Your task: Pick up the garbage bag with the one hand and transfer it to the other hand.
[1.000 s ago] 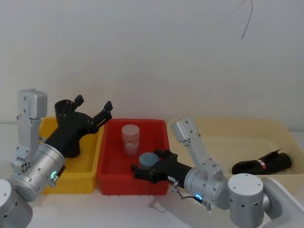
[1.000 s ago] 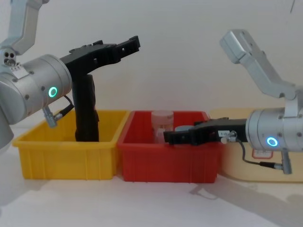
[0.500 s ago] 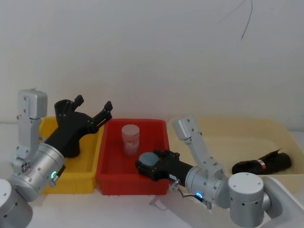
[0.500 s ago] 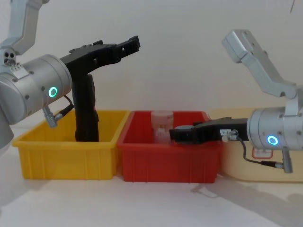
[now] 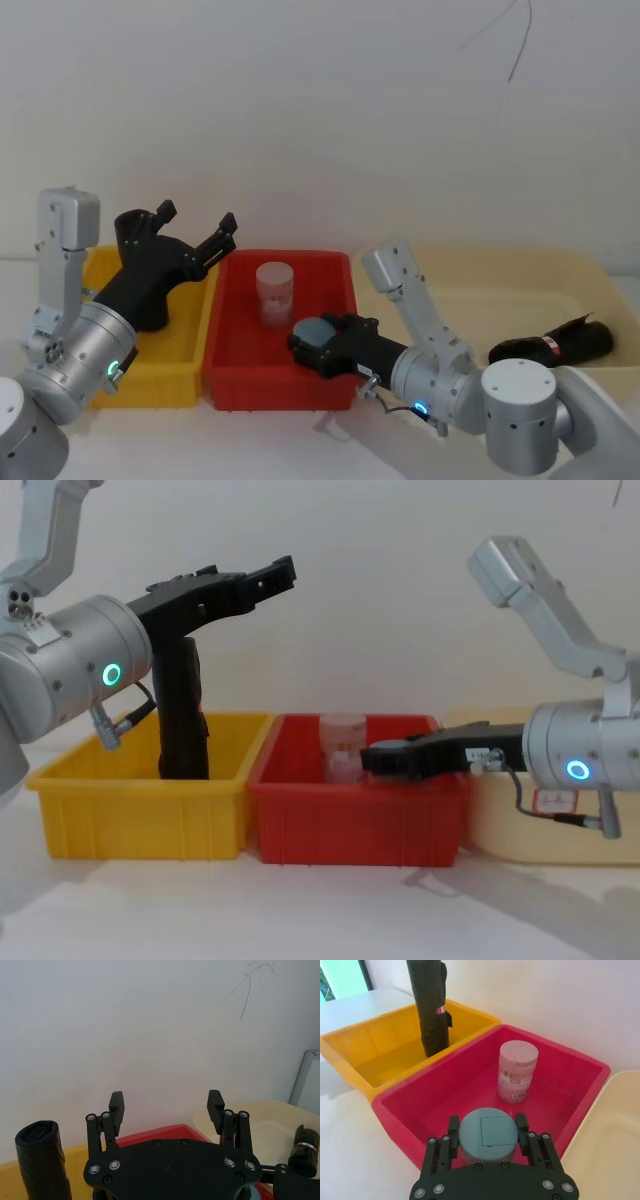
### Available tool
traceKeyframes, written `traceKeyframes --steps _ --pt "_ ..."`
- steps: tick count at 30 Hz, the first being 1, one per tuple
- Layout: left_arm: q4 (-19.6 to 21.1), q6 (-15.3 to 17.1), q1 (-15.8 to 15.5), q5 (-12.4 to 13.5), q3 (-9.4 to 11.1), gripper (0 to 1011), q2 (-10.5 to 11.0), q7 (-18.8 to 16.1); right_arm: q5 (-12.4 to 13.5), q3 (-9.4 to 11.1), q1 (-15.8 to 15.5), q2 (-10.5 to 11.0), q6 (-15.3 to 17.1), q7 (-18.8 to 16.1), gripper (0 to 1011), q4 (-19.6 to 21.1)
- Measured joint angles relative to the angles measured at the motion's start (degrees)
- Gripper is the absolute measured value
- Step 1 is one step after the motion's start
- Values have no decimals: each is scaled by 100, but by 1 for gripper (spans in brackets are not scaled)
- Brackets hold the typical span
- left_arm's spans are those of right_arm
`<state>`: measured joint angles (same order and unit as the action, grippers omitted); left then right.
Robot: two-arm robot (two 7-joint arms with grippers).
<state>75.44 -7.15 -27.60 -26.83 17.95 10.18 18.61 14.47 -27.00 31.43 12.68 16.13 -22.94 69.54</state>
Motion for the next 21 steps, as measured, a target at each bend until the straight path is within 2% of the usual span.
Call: traceKeyframes --steps 8,14,21 --pt "0 0 0 0 0 1001 0 0 -21 77 66 37 -25 37 656 159" --pt "0 0 0 0 0 1000 0 0 -31 247 145 93 -86 162 656 344" --pt "0 0 0 0 0 1000 1 0 -52 538 192 207 -148 381 656 526"
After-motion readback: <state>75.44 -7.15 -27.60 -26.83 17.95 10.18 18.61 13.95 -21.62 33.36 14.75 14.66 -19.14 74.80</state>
